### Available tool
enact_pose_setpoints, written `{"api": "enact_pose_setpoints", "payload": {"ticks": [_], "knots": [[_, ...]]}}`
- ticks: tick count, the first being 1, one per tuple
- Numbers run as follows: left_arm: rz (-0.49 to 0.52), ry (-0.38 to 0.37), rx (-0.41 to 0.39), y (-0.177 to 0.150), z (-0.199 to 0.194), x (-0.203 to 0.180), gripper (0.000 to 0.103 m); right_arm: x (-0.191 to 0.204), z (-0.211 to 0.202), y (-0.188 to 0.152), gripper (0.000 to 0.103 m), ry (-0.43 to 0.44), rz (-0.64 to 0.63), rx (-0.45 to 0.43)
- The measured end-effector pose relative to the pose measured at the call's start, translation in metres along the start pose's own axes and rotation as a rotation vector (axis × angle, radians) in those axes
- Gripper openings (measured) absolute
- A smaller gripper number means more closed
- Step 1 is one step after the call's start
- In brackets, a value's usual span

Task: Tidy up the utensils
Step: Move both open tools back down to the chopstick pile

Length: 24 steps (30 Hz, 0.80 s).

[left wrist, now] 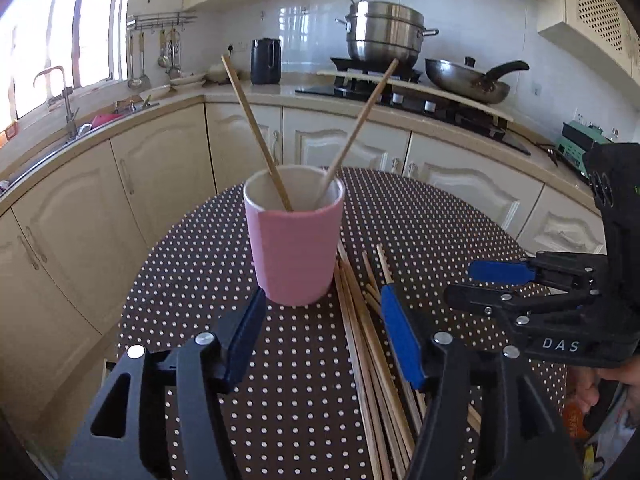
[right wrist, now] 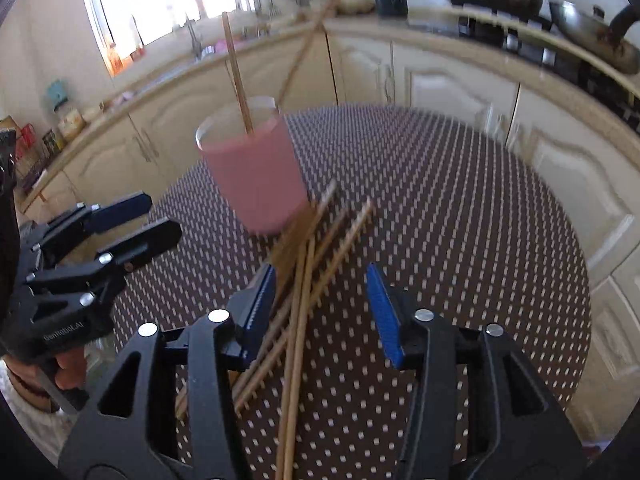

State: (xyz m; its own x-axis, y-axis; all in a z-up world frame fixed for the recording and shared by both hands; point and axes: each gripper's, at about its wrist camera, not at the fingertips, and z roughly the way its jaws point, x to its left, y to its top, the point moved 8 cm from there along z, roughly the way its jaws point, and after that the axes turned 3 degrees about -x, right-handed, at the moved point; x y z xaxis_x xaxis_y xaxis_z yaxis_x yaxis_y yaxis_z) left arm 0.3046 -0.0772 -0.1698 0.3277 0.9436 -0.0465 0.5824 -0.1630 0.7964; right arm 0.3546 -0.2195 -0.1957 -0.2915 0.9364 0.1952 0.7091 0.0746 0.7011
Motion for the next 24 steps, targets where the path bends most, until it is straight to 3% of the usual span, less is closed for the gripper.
{"api": "enact_pose_setpoints", "payload": {"ticks": [1, 9, 12, 20, 24], "knots": [[-0.003, -0.001, 0.022, -0.006, 0.003, 0.0, 0.059, -0.002, 0.006, -0.009, 0.033, 0.02, 0.015, 0.042], [-0.045, -0.036, 0.183, -0.045, 0.023, 0.003, 0.059, 0.0, 0.035, -0.048, 0.026, 0.098, 0.058, 0.203], [-0.064, -0.037, 0.231, -0.058, 0.031, 0.004, 0.059, 0.005, 0.041, -0.051, 0.024, 0.107, 0.063, 0.214], [-0.08, -0.036, 0.268, -0.07, 0.041, 0.005, 0.059, 0.014, 0.046, -0.043, 0.019, 0.055, 0.035, 0.237], [-0.064, 0.0, 0.298, -0.071, 0.049, 0.006, 0.059, 0.021, 0.052, -0.041, 0.019, 0.05, 0.026, 0.252]]}}
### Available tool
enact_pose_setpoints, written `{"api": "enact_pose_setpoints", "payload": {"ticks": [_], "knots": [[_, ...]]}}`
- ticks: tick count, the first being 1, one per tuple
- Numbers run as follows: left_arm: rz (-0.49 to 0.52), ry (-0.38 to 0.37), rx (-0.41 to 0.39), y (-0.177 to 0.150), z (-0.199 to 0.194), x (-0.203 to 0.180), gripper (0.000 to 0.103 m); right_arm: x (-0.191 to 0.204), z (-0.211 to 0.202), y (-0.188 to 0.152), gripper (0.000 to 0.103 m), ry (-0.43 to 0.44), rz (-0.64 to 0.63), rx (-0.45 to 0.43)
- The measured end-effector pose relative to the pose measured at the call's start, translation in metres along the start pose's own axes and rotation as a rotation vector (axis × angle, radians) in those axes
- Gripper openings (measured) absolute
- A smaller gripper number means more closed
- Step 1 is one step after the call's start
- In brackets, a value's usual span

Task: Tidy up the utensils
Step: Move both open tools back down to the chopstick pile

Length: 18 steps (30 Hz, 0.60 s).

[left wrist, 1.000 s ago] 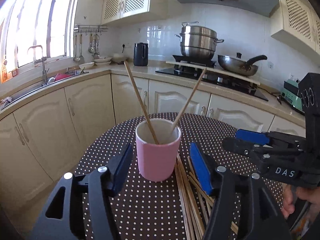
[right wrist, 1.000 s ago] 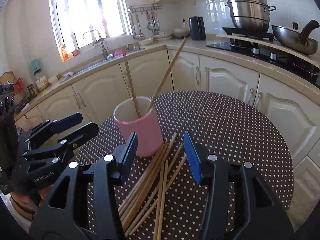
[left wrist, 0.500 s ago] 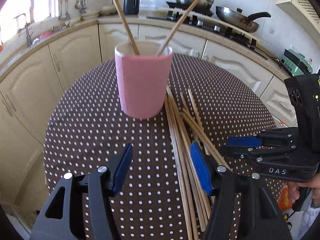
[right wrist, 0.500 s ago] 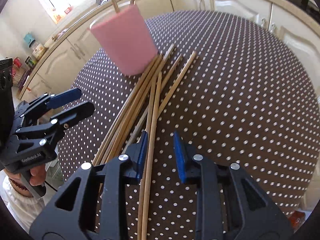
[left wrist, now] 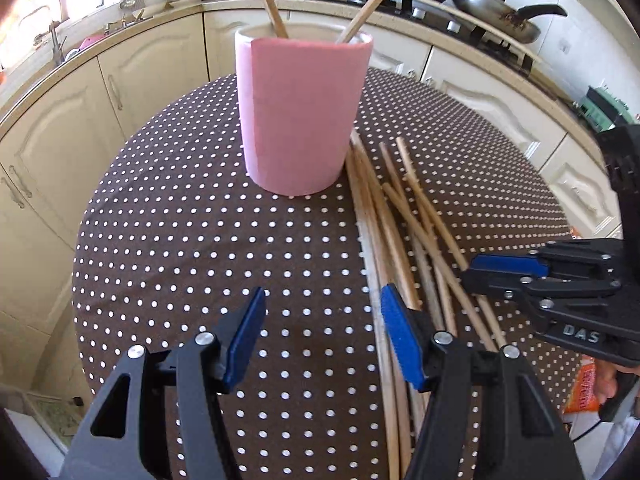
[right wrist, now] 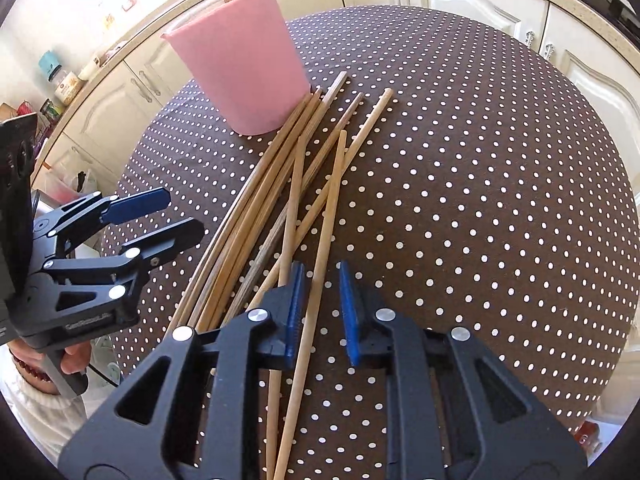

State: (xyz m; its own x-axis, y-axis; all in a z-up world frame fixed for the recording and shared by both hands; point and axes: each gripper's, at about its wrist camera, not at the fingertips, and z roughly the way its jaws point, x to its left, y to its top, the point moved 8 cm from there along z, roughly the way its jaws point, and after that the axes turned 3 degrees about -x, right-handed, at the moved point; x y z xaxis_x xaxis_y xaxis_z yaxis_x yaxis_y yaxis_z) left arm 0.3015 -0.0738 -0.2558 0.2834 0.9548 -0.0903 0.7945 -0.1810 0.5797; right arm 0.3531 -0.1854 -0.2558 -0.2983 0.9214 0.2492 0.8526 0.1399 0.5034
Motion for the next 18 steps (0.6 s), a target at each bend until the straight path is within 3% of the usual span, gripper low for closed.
{"api": "enact_pose_setpoints", "payload": {"ticks": [18], "knots": [[0.035, 0.059, 0.044, 0.023, 0.025, -0.007, 0.059, -0.012, 0.006, 0.011, 0.016, 0.003, -0.013, 0.046]]}}
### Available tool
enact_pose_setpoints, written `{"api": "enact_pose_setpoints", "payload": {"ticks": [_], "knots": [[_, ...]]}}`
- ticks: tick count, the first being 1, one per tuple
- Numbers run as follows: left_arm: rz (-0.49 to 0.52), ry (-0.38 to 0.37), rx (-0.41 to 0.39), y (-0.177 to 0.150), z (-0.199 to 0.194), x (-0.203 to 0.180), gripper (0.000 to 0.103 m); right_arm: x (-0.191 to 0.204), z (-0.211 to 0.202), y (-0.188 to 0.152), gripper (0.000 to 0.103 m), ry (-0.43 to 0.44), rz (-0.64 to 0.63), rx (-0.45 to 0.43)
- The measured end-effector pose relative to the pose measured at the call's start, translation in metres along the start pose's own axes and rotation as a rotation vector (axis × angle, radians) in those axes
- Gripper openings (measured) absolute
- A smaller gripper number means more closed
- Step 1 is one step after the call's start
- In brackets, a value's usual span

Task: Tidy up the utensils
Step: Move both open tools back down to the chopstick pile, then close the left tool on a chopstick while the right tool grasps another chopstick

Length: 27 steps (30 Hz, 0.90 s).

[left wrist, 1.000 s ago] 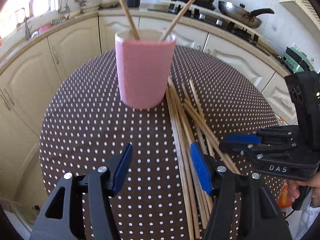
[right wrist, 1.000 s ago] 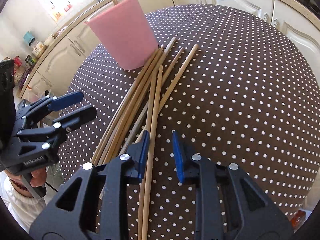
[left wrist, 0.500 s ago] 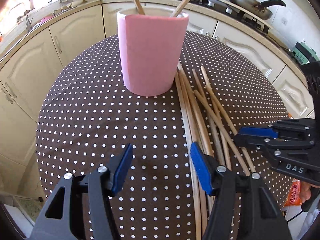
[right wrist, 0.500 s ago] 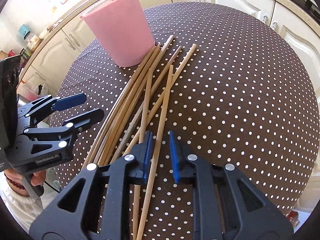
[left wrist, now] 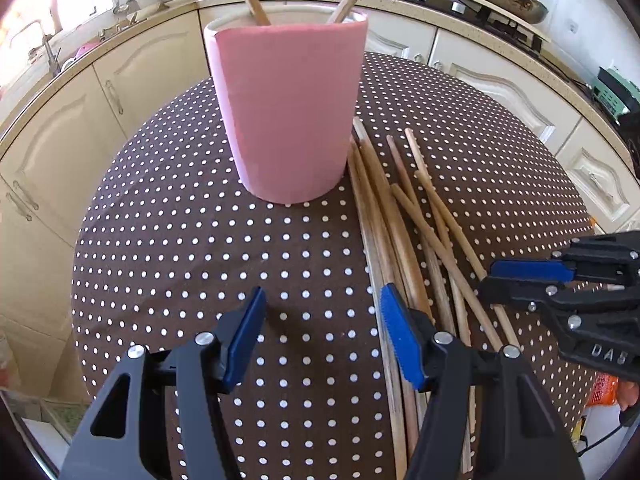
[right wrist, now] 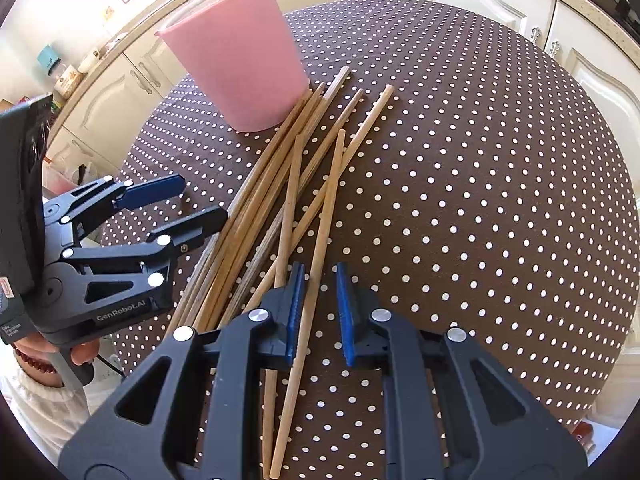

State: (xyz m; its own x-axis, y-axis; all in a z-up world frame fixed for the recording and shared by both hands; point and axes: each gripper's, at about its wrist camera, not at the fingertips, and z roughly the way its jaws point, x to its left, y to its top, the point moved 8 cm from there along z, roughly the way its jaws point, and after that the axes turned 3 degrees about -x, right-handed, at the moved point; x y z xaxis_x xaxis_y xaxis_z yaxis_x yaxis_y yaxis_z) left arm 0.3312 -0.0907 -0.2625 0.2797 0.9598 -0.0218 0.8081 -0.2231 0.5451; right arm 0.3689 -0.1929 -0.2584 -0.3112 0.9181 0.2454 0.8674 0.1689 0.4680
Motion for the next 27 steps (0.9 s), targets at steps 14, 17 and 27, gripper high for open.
{"api": "enact_pose_setpoints", "payload": {"ticks": [14, 17, 27], "knots": [[0.078, 0.052, 0.089, 0.015, 0.015, -0.034, 0.06, 0.007, 0.005, 0.008, 0.016, -0.008, -0.023, 0.052], [0.102, 0.082, 0.068, 0.018, 0.016, -0.038, 0.06, 0.007, 0.005, 0.006, 0.016, -0.014, -0.029, 0.057], [0.045, 0.013, 0.073, 0.03, 0.024, -0.045, 0.006, -0.002, 0.005, 0.009, 0.008, 0.006, -0.006, 0.088]]}}
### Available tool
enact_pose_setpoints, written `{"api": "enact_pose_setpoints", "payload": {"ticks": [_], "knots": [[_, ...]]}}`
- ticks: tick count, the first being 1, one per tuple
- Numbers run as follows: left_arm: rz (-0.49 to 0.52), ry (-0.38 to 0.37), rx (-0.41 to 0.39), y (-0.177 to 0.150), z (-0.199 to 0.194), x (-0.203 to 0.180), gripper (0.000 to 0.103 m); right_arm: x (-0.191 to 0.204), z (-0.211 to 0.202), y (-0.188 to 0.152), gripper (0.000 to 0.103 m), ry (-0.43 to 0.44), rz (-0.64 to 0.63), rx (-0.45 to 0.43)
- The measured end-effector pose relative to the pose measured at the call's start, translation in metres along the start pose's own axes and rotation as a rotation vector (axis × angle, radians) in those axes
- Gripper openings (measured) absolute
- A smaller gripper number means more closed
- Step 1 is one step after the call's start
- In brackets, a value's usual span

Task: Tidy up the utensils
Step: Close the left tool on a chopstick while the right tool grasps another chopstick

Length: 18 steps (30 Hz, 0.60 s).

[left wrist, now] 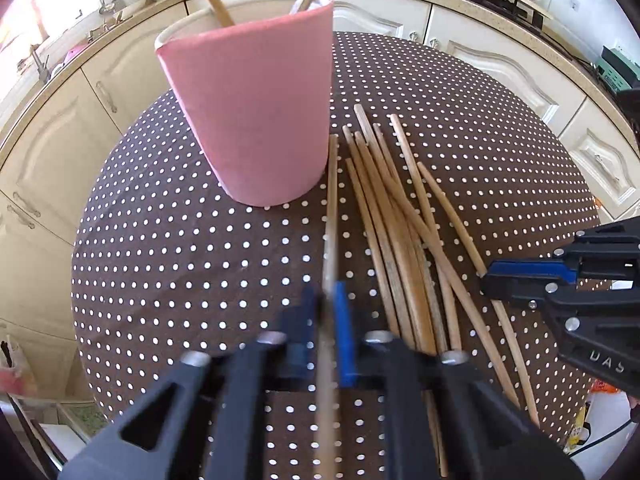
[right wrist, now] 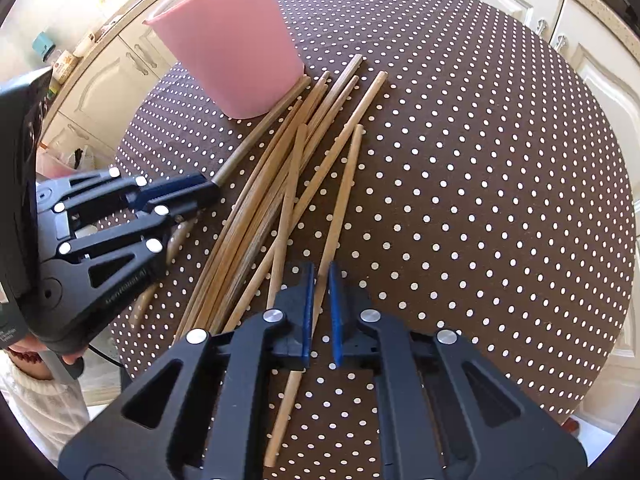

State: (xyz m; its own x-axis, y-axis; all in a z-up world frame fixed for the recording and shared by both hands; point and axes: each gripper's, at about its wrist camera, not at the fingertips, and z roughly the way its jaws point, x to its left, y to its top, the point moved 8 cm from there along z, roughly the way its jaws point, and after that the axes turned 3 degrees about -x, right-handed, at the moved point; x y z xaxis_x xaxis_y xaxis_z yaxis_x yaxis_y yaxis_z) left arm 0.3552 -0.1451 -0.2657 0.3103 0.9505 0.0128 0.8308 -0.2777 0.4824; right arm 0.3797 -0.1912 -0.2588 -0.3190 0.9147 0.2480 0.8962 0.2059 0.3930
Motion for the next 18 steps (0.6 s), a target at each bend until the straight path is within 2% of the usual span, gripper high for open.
{"api": "enact_pose_setpoints", "payload": {"ticks": [3, 7, 14, 18], "knots": [[-0.01, -0.006, -0.019, 0.0, -0.001, -0.003, 0.006, -0.005, -0.002, 0.001, 0.007, 0.018, 0.023, -0.012], [-0.036, -0.087, -0.048, -0.014, -0.014, 0.0, 0.005, -0.01, -0.01, -0.002, 0.006, 0.008, 0.032, -0.041], [-0.002, -0.168, -0.172, -0.022, -0.059, -0.016, 0.005, -0.021, -0.042, -0.015, 0.006, 0.041, 0.057, -0.129], [0.016, -0.206, -0.27, -0.028, -0.093, -0.018, 0.005, -0.026, -0.072, -0.015, 0.006, 0.077, 0.077, -0.227]]}}
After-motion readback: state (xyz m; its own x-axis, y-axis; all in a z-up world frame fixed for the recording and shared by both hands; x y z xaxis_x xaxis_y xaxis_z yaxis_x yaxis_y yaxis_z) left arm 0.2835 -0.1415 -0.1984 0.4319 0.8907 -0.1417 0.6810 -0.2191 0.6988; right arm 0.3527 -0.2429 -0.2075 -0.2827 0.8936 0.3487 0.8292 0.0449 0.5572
